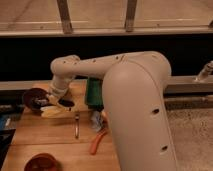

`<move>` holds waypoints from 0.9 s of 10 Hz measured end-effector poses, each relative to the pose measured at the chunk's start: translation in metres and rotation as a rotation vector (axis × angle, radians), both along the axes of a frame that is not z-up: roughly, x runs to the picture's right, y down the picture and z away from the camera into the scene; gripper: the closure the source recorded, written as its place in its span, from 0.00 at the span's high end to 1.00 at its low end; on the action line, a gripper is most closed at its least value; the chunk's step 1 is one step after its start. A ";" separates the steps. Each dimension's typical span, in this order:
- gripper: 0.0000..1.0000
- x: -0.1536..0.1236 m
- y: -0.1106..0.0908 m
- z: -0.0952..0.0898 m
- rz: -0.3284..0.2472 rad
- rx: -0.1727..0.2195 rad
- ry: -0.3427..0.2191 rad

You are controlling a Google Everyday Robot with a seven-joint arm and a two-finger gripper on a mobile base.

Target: Place banana in table surface

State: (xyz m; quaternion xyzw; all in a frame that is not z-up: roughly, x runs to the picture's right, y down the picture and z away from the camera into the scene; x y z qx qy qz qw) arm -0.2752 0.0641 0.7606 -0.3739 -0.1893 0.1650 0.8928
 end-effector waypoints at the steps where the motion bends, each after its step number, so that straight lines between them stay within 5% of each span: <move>1: 0.80 0.000 0.000 0.000 0.000 0.000 0.000; 9: 0.80 0.000 0.000 0.000 0.000 0.000 0.000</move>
